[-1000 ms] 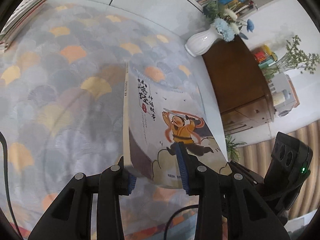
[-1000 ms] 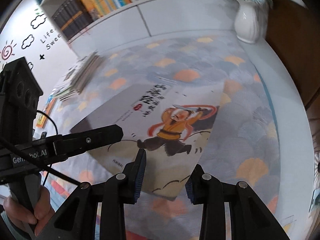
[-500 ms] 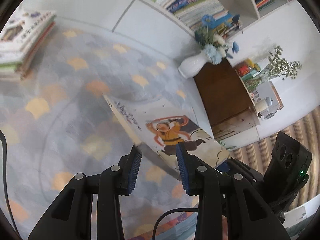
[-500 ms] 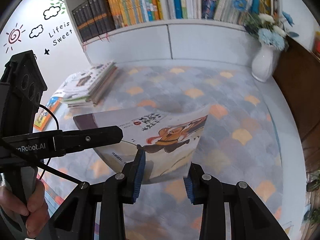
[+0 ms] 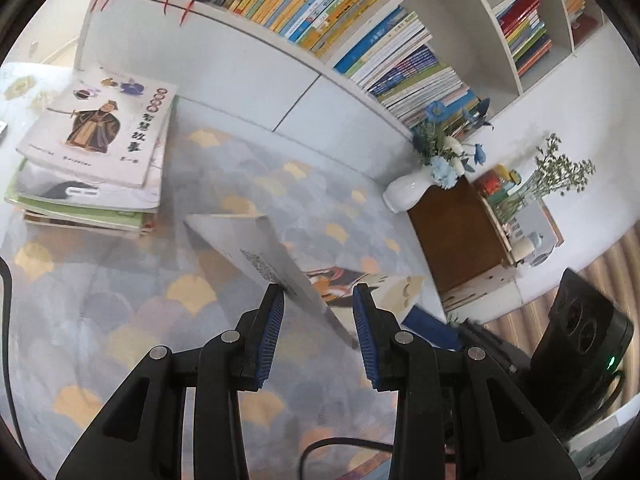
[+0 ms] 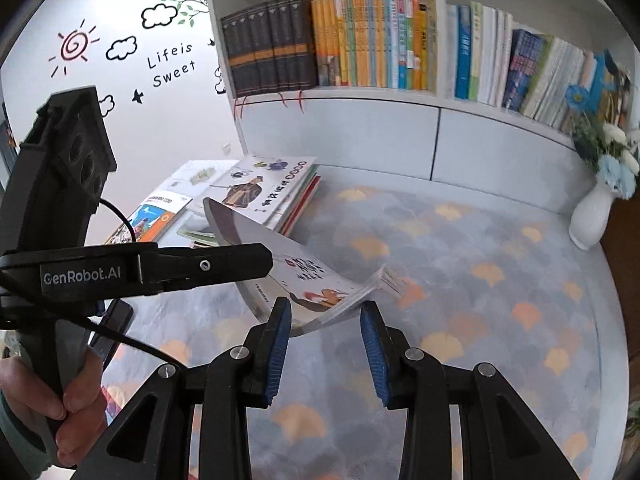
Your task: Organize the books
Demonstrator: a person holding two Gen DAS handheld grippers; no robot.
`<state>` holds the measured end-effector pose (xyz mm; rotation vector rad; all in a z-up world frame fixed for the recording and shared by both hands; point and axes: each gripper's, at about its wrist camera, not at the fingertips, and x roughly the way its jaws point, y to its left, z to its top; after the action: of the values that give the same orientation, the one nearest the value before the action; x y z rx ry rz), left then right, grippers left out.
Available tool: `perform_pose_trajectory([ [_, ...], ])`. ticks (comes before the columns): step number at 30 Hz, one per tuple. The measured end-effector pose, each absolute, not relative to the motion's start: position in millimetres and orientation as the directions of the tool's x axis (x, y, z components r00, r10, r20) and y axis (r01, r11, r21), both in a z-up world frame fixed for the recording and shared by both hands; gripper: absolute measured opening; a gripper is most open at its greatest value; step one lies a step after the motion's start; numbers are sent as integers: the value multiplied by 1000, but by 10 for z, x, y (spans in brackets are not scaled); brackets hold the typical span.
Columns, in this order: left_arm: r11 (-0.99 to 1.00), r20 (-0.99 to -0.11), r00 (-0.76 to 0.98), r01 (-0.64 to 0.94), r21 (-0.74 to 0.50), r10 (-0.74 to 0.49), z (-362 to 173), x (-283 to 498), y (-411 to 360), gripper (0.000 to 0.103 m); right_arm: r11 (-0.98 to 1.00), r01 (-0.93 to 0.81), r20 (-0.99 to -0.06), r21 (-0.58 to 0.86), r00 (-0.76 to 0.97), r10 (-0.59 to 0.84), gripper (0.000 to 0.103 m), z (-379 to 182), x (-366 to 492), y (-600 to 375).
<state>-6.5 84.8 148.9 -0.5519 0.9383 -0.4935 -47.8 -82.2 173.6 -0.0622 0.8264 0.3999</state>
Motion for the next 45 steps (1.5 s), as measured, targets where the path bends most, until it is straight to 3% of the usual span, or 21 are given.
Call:
perform_pose_trajectory([
  [4,716,-617,438,98,-691,-654,1209,-78,999,32,923,-301,-771,239,519,369,48,1613,-393,-982],
  [9,684,-615,366,84,-725,-698,938,-121,1048,34,845,-144,-774,516,344,531,49,1210,-341,-1388],
  [16,685,-669,245,-26,-728,-702,317,-150,1037,40,843,-2,-824,537,214,525,54,613,-258,-1595],
  [19,642,-641,262,-95,-761,-721,186,-176,1092,40,848,47,-837,528,199,511,54,338,-220,-1600],
  [25,559,-544,332,-57,-827,-771,365,-164,1074,40,837,87,-829,540,225,511,44,103,-236,-1545],
  [29,407,-396,382,-56,-912,-835,494,-98,1035,38,759,173,-773,628,248,584,44,23,-239,-1701],
  [33,352,-351,379,-69,-933,-856,554,7,952,38,614,263,-667,744,234,708,44,-144,-258,-1899],
  [38,317,-343,381,-130,-939,-859,496,97,987,38,393,367,-498,843,257,828,49,-381,-398,-2133],
  [41,276,-323,382,-174,-945,-866,406,138,1059,38,337,384,-453,859,265,852,51,-435,-376,-2160],
  [45,327,-386,384,-211,-921,-839,294,182,1144,38,328,353,-428,877,261,865,51,-417,-171,-2031],
])
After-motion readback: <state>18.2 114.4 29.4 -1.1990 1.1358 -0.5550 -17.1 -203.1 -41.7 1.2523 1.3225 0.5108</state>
